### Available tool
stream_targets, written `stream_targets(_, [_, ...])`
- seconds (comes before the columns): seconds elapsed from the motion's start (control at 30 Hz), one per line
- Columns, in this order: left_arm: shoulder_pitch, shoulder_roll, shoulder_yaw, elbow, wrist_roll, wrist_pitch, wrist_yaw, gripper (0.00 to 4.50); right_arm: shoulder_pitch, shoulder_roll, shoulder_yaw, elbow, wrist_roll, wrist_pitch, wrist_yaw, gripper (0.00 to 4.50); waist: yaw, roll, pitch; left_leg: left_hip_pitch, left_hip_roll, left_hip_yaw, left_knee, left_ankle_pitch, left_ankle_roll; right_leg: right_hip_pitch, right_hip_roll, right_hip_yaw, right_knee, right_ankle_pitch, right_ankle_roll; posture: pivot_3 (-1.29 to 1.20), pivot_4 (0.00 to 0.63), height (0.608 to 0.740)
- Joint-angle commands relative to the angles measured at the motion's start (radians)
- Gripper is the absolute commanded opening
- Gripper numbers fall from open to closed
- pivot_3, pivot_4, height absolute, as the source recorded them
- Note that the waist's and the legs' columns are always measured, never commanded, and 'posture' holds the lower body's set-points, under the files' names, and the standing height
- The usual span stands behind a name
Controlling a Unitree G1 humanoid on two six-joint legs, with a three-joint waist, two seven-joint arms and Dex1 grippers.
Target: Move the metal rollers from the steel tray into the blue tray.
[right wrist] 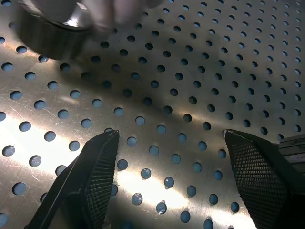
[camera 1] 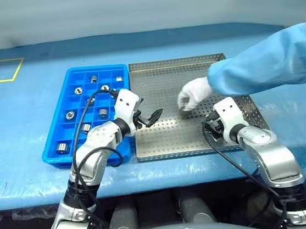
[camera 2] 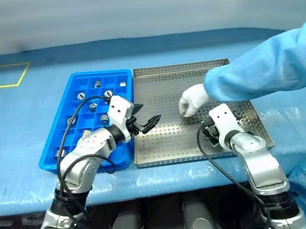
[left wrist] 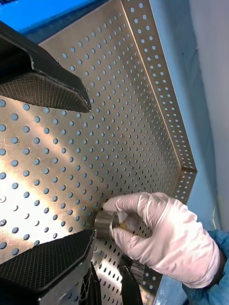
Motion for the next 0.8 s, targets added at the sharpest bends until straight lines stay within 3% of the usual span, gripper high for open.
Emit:
stream_targets(0.03, [0.006, 0.018, 0.046, -0.054, 0.006, -0.011, 0.014, 4.24, -0.030, 0.006, 0.007, -0.028, 0.022, -0.023, 0.008, 3.73, 0.000, 0.000, 0.000, 0.000, 0.000, 0.000, 0.000, 0.000, 0.000, 0.000, 0.000, 0.000, 0.000, 0.000, 0.000, 0.02, 0.150, 0.740])
stream_targets(0.47, [0.042, 0.058, 0.099, -0.089, 0.002, 0.004, 0.039, 4.24, -0.119, 0.125, 0.065, -0.051, 0.220, -0.041, 0.111, 3.73, 0.013, 0.000, 0.000, 0.000, 0.000, 0.000, 0.000, 0.000, 0.000, 0.000, 0.000, 0.000, 0.000, 0.000, 0.001, 0.06, 0.150, 0.740])
stream_targets(0.8, [0.062, 0.054, 0.102, -0.120, 0.001, 0.024, 0.059, 4.24, -0.096, 0.095, 0.205, 0.002, 0.206, -0.049, 0.111, 3.73, 0.037, 0.000, 0.000, 0.000, 0.000, -0.001, 0.000, 0.000, 0.000, 0.000, 0.000, 0.000, 0.000, 0.000, 0.000, 0.08, 0.150, 0.740])
